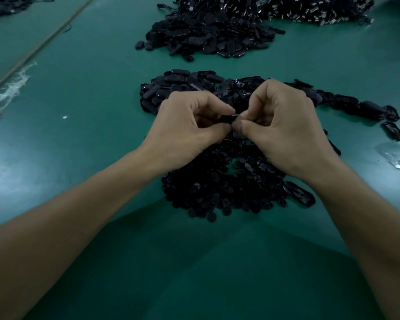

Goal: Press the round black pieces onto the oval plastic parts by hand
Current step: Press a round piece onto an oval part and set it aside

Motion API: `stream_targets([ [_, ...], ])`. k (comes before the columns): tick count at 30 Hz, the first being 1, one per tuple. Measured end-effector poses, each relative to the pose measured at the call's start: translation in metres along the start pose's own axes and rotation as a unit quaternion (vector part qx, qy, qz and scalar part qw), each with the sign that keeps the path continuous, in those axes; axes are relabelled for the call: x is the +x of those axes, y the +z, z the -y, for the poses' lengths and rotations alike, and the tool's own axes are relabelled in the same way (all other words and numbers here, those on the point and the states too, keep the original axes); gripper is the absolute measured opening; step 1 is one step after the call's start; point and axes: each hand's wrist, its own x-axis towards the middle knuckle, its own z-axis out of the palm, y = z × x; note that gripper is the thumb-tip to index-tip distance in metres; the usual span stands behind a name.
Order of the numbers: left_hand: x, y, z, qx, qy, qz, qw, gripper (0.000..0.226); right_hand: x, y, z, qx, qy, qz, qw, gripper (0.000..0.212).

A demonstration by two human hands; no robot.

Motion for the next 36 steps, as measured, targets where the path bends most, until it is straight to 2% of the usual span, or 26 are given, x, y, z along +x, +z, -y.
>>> stream_targets([
  [4,-0.001,0.001,0.001,0.034,0.022,-0.011,0.999,0.019,0.0,0.001,0.001,0.009,0.004,-0.001,1.0,0.03],
  [8,0.0,-0.001,0.002,0.071,0.028,-0.027,0.997,0.014,0.0,0.001,0.003,0.032,-0.019,0.039,0.999,0.033],
  [12,-0.001,-0.001,0.002,0.073,0.03,-0.022,0.997,0.015,0.001,-0.003,0.001,0.036,-0.02,0.052,0.998,0.022],
  [16,0.0,0.0,-0.001,0.015,0.018,-0.004,1.0,0.02,0.003,-0.01,-0.003,-0.008,-0.043,0.011,0.999,0.024],
  [21,0.001,-0.003,-0.004,-0.095,-0.024,0.024,0.995,0.023,0.007,-0.01,-0.007,0.042,-0.023,0.052,0.997,0.009],
  [25,0.001,-0.002,-0.004,-0.149,-0.059,0.004,0.987,0.019,0.009,-0.012,-0.007,0.087,-0.008,0.072,0.994,0.016],
  [36,0.001,-0.001,-0.007,-0.124,-0.065,0.001,0.99,0.017,0.008,-0.009,-0.009,0.079,0.019,0.052,0.995,0.009],
])
